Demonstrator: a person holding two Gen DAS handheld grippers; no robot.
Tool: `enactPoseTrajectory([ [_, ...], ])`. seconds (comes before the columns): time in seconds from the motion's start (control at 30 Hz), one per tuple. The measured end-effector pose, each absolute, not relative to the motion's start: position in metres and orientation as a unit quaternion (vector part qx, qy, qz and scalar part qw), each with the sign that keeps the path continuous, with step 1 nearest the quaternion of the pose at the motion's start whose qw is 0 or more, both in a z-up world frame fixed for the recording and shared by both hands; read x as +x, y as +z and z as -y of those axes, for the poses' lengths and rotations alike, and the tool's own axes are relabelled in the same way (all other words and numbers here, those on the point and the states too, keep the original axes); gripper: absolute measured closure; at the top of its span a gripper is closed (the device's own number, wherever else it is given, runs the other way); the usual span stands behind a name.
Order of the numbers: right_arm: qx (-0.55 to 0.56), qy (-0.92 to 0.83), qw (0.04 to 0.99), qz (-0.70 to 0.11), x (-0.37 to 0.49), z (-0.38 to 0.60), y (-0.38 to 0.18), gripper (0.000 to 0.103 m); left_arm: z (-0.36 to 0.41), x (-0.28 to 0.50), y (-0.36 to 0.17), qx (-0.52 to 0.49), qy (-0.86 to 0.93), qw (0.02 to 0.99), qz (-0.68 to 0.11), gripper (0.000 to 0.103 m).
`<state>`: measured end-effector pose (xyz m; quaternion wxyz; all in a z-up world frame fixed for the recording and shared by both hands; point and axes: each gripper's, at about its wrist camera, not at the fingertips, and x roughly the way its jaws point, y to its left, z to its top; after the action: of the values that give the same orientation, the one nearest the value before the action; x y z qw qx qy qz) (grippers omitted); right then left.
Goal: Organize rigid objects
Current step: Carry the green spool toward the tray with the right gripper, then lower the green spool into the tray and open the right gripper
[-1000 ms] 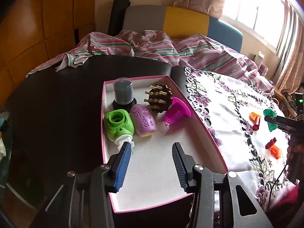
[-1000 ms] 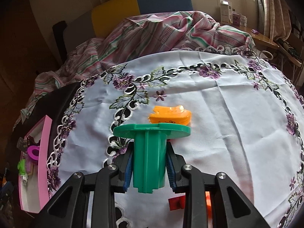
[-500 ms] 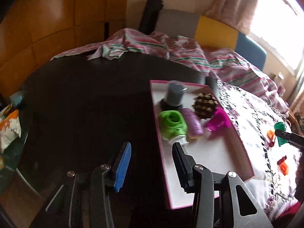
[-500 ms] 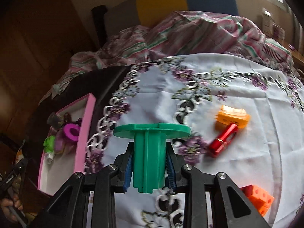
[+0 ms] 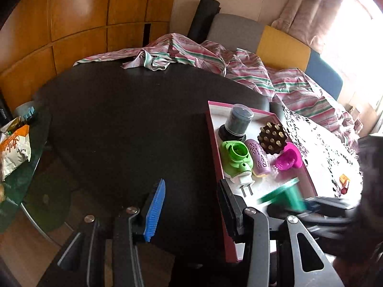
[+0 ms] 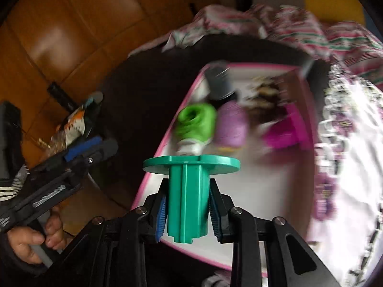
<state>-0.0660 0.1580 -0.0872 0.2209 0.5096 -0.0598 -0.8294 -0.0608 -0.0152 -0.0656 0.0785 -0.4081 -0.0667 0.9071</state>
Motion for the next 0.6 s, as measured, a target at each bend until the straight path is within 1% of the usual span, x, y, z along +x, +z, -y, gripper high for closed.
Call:
enactPoseTrajectory([
  [0.17, 0.529, -0.822, 0.203, 0.055, -0.079, -0.135, -0.110, 0.073, 0.019, -0.063, -0.069, -0.414, 0.904, 0.073, 0.071, 0.057],
  [0.2, 0.524, -0.825, 0.204, 0.056, -0.079, -0.133, -0.110, 0.071, 0.019, -0.063, -0.070, -0.415, 0.904, 0.073, 0.071, 0.057],
  [0.3, 0.528, -0.821, 0.206, 0.074, -0.078, -0.134, -0.112, 0.069, 0.019, -0.063, -0.069, -0.413, 0.905, 0.073, 0.070, 0.052],
  [0.43, 0.524, -0.822, 0.203, 0.093, -0.071, -0.143, -0.112, 0.063, 0.017, -0.061, -0.067, -0.408, 0.908, 0.076, 0.064, 0.052],
  [0.6, 0.510, -0.830, 0.197, 0.113, -0.069, -0.155, -0.104, 0.062, 0.013, -0.059, -0.060, -0.401, 0.911, 0.079, 0.054, 0.052],
])
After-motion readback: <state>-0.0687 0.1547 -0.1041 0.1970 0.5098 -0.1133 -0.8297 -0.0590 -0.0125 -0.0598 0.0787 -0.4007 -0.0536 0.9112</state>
